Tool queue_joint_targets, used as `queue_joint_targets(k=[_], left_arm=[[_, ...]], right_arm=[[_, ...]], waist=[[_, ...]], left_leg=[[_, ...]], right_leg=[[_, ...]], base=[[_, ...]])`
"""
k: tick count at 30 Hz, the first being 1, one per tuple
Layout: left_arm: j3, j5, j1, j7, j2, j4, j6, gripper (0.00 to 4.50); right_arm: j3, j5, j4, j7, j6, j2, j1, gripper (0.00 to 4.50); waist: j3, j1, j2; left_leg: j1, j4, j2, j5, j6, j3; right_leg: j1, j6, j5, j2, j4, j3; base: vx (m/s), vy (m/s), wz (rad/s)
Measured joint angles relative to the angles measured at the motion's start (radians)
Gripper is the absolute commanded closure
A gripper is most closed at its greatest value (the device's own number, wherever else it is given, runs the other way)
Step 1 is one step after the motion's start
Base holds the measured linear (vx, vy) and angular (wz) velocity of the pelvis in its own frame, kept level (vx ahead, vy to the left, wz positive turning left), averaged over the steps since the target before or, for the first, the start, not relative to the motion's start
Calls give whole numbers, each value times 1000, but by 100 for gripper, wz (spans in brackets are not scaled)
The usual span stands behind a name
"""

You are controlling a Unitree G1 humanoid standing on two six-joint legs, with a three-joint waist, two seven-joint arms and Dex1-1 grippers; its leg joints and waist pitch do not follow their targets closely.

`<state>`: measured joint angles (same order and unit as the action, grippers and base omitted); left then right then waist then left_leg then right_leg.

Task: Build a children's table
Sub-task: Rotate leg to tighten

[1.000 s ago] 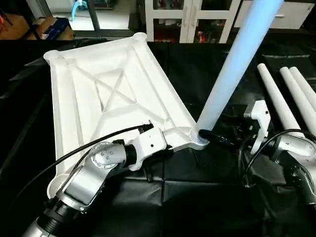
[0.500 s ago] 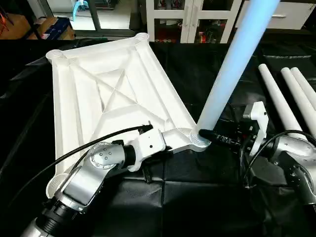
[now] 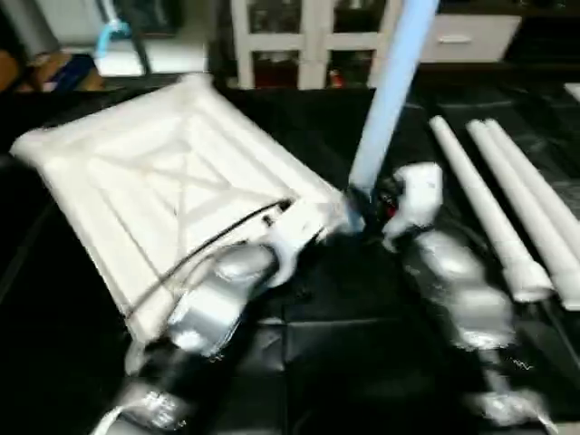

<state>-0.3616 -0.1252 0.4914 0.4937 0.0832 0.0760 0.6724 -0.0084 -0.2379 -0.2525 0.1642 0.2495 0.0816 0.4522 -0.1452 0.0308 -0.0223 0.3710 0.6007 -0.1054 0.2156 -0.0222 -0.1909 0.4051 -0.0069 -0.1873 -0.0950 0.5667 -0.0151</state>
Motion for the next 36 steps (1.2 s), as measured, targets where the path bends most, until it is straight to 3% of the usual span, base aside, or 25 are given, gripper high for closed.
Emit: queue_joint_targets(k=[5, 9, 11, 14, 18, 19, 26, 27, 31, 36], left_arm=[[5, -18, 30, -28, -14, 40, -1, 450], [-3, -19, 16, -15, 11, 34, -43, 450], [-9, -17, 3, 6, 30, 17, -65, 450], [-34, 5, -35, 99, 111, -45, -125, 450], [-59, 59, -121, 290, 262, -143, -290, 450], [-59, 62, -127, 307, 271, -149, -307, 450], [-40, 85, -156, 336, 307, -173, -326, 450], [-38, 90, -165, 342, 315, -179, -333, 450], [-38, 91, -169, 351, 320, -179, -341, 450], [-36, 91, -170, 354, 320, -180, -341, 450]], right_arm=[[8, 42, -113, -79, -90, -50, 56, 261], [7, 39, -112, 24, -112, -15, 51, 261], [12, 34, -100, 97, -129, 21, 35, 206], [32, 1, -25, 243, -113, 122, -18, 188], [66, -109, 153, 555, -22, 341, -125, 143], [67, -120, 171, 588, -9, 364, -132, 134], [36, -173, 207, 726, 33, 447, -166, 134], [36, -188, 207, 740, 35, 453, -173, 162], [36, -206, 209, 762, 56, 453, -177, 173], [37, -214, 210, 773, 67, 452, -177, 218]], waist=[[0, 7, 2], [-2, 9, 6], [-2, 4, 6], [-2, -16, 5], [-4, -66, -11], [-4, -70, -11], [-3, -64, -13], [-3, -63, -13], [-3, -62, -13], [-3, -61, -13]], left_leg=[[2, 0, 0, 0, 0, 2], [4, 0, 1, 0, 0, 1], [7, -1, 1, 0, 0, 0], [10, -1, 0, 0, -1, -2], [13, -9, -9, -3, -6, -14], [14, -9, -9, -3, -6, -14], [15, -9, -10, -2, -9, -14], [15, -9, -10, -2, -9, -14], [15, -8, -10, -3, -7, -14], [15, -7, -10, -3, -7, -14]], right_leg=[[2, 0, 0, 1, -8, 0], [4, -3, 2, 1, -8, 0], [6, -16, 12, 1, -8, 1], [10, -22, 37, 0, -8, 2], [11, -17, 33, 1, -6, 2], [12, -17, 32, 1, -5, 2], [14, -21, 28, 1, -2, 1], [14, -21, 28, 1, -2, 2], [13, -21, 28, 1, -2, 2], [13, -21, 28, 1, -2, 2]], base=[[0, 0, 0], [0, 0, 0], [0, 0, 0], [19, -7, 2], [80, -30, 16], [87, -28, 11], [8, -3, 1], [0, 0, 0], [0, 0, 0], [0, 0, 0]])
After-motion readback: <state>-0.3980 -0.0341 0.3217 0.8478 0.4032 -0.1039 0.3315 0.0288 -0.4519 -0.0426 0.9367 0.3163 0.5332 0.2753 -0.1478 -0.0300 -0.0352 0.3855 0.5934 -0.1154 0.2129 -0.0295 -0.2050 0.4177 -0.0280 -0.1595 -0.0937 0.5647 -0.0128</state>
